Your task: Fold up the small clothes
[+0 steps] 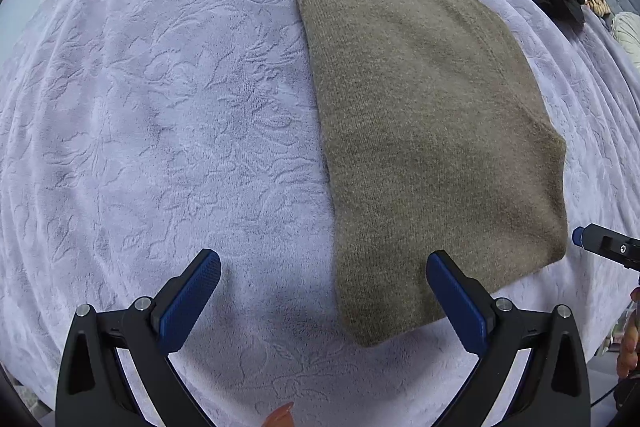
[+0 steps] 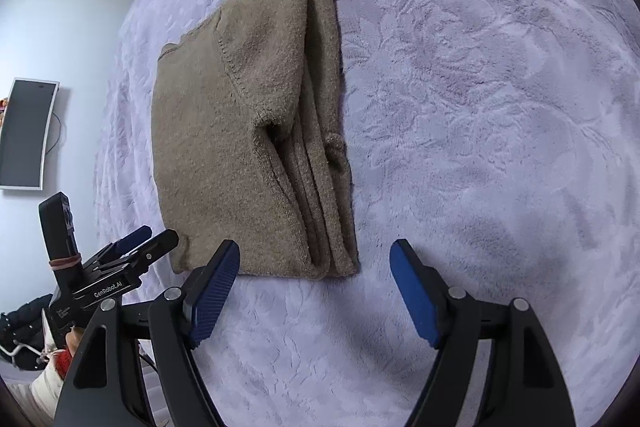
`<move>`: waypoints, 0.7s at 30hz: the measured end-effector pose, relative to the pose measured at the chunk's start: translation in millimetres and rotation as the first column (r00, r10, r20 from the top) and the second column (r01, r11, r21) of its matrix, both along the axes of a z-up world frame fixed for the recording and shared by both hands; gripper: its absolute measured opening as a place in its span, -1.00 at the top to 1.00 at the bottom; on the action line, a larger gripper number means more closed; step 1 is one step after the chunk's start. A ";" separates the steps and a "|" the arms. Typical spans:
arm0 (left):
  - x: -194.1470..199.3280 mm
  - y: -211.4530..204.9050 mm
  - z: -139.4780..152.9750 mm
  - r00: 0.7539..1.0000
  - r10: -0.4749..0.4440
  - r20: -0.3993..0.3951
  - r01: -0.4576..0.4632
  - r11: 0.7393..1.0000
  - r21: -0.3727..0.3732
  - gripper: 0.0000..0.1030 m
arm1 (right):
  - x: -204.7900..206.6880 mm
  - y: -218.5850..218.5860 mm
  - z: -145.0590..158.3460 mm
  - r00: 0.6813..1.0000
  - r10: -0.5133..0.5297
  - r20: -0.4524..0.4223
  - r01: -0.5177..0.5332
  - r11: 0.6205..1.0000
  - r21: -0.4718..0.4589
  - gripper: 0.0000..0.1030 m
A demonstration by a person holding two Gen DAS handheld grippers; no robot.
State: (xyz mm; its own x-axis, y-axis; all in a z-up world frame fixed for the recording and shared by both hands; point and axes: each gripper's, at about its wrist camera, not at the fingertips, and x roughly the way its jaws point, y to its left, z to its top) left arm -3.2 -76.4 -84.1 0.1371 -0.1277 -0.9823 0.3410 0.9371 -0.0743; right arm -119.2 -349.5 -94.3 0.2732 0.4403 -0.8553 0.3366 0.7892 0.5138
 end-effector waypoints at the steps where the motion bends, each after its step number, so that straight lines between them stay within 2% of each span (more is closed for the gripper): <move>1: 2.5 -1.0 -0.1 1.000 0.001 -0.003 -0.001 1.000 -0.001 -1.00 | 1.7 -0.4 0.5 1.000 0.000 0.004 0.000 1.000 -0.007 -0.56; 6: 17.2 -2.7 1.4 1.000 0.015 -0.020 -0.015 1.000 -0.018 -1.00 | 15.7 -4.9 7.2 0.998 -0.003 0.059 0.005 0.999 -0.032 -0.60; 13: 55.7 -1.8 5.1 0.997 0.035 -0.063 -0.043 0.990 -0.131 -1.00 | 60.6 -17.2 9.1 0.995 0.036 0.097 -0.036 0.999 0.000 -0.61; 17: 74.8 -7.5 -7.5 0.993 0.023 -0.112 -0.047 0.976 -0.214 -1.00 | 90.0 -30.2 -4.2 0.994 0.023 0.109 -0.031 0.997 0.069 -0.61; 21: 79.3 -16.5 -24.4 0.985 -0.046 -0.169 -0.005 0.957 -0.291 -1.00 | 112.1 -40.3 -27.5 0.995 0.018 0.098 -0.033 0.987 0.155 -0.61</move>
